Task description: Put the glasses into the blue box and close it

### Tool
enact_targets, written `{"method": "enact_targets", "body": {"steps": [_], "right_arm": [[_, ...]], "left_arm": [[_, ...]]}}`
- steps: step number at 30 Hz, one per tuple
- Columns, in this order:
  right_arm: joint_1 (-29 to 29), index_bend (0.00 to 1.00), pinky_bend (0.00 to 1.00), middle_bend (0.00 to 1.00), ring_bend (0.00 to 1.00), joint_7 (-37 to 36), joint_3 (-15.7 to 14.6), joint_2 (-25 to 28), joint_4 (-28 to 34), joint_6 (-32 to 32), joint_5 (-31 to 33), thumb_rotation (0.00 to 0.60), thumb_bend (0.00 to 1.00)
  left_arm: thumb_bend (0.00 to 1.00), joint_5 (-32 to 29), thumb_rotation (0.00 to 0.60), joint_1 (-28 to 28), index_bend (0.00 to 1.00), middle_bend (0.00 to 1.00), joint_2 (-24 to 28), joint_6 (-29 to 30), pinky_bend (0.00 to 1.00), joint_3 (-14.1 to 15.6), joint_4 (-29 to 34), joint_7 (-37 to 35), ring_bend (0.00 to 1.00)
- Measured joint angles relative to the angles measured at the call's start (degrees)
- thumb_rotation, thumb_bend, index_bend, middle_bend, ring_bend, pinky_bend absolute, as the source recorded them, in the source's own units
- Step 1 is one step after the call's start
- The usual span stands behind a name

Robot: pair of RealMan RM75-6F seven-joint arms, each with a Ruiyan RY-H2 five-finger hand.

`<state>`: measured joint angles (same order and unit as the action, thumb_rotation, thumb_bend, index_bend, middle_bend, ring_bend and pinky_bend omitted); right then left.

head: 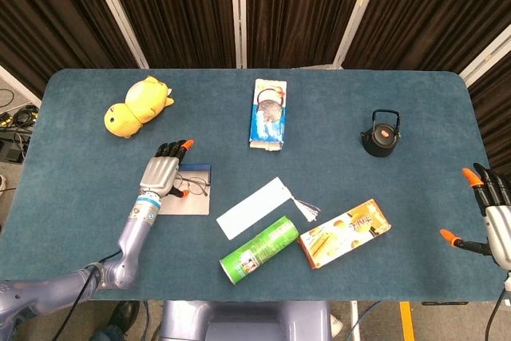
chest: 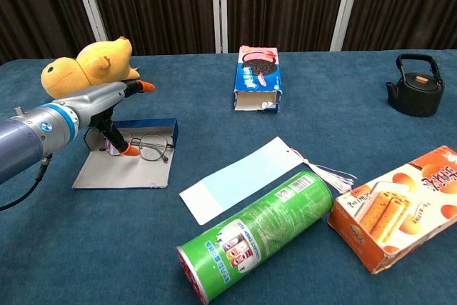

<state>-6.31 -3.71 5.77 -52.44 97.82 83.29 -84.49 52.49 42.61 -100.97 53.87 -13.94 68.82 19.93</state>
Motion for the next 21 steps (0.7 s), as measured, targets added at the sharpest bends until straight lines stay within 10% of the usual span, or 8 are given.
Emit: {"method": "enact_targets", "body": {"steps": [21], "right_arm": [[-0.54, 0.0, 0.0, 0.0, 0.0, 0.46, 0.3, -0.49, -0.58, -1.44, 1.59, 0.6, 0.0]], "left_arm": [[0.11, 0.91, 0.6, 3.32, 0.0, 0.0, -4.55, -4.78, 0.0, -2.29, -11.72, -5.06, 0.0]]}}
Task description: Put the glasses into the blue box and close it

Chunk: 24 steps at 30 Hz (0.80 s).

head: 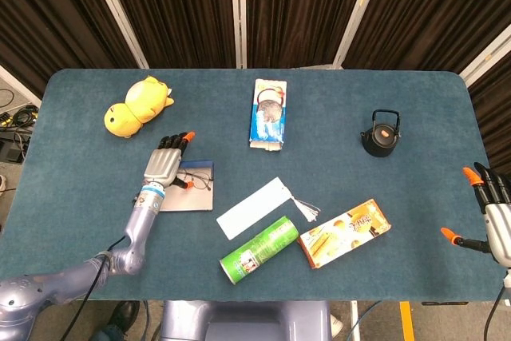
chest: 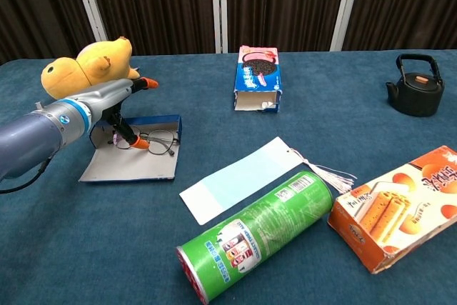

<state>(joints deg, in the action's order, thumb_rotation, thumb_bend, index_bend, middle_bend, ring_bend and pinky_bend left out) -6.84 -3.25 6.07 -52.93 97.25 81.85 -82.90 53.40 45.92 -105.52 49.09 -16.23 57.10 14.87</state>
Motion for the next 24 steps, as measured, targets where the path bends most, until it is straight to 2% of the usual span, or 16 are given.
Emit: {"method": "enact_targets", "body": {"steps": [12, 24], "right_arm": [[-0.07, 0.0, 0.0, 0.0, 0.0, 0.2, 0.01, -0.13, -0.1, -0.21, 0.23, 0.6, 0.0], [-0.06, 0.0, 0.0, 0.0, 0.0, -0.2, -0.03, -0.05, -0.17, -0.24, 0.12, 0.6, 0.0]], "left_arm": [[0.11, -0.46, 0.6, 0.29, 0.0, 0.0, 0.21, -1.61, 0.0, -0.63, -1.49, -0.5, 0.0], [0.11, 1.62, 0.6, -1.11, 0.0, 0.0, 3.03, -0.2, 0.0, 0.36, 4.88, -1.46, 0.0]]}}
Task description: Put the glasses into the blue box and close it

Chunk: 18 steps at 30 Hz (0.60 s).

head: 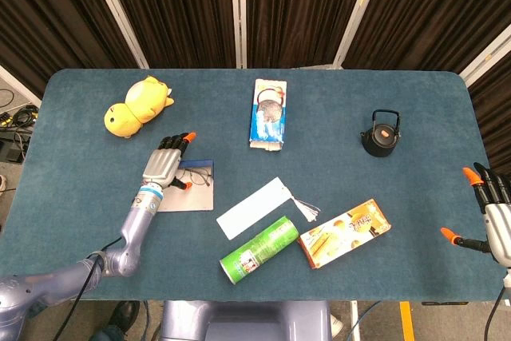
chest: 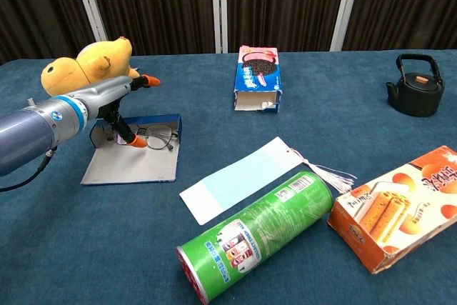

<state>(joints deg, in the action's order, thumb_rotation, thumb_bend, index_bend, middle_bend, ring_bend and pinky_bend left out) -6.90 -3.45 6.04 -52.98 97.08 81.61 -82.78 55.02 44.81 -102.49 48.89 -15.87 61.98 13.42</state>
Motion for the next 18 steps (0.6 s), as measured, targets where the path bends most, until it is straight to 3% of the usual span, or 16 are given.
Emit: {"method": "enact_targets", "body": {"steps": [18], "right_arm": [[-0.01, 0.0, 0.0, 0.0, 0.0, -0.55, 0.19, -0.05, -0.76, -0.49, 0.93, 0.6, 0.0]], "left_arm": [[0.11, -2.9, 0.6, 4.19, 0.0, 0.0, -5.9, -1.78, 0.0, -2.09, -6.49, 2.61, 0.0]]}}
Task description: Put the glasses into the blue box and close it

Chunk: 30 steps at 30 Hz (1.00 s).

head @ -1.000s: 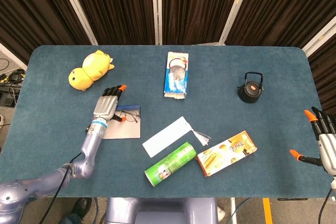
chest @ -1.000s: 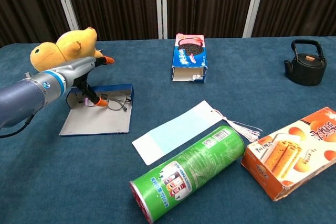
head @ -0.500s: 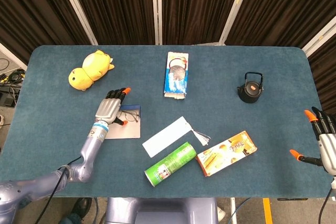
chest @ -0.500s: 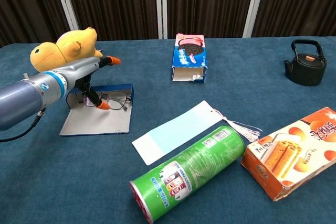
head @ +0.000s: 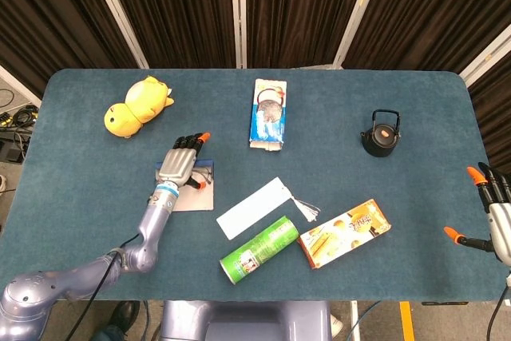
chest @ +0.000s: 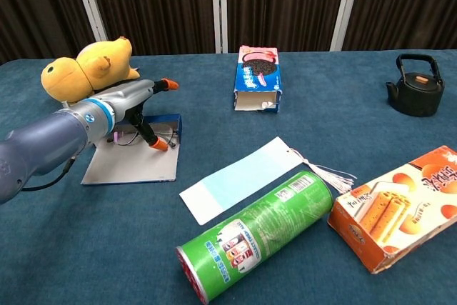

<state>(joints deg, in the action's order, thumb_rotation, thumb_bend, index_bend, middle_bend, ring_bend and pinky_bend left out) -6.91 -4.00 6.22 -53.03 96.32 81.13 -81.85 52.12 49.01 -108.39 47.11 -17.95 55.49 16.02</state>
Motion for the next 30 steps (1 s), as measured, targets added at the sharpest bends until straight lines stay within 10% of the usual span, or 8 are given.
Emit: {"method": "enact_targets", "body": {"steps": [12, 30], "right_arm": [[-0.13, 0.0, 0.0, 0.0, 0.0, 0.31, -0.08, -0.12, 0.16, -0.34, -0.01, 0.6, 0.0], [0.45, 0.0, 0.0, 0.0, 0.0, -1.31, -0.54, 0.64, 0.94, 1.25, -2.24, 0.6, 0.0]], "left_arm": [[0.11, 0.18, 0.6, -0.62, 0.0, 0.0, 2.44, 0.46, 0.0, -0.58, 0.8, -0.95, 0.0], [0.13, 6.15, 0.6, -10.4, 0.1, 0.0, 13.86, 11.79, 0.0, 8.41, 26.36, 3.31, 0.0]]}}
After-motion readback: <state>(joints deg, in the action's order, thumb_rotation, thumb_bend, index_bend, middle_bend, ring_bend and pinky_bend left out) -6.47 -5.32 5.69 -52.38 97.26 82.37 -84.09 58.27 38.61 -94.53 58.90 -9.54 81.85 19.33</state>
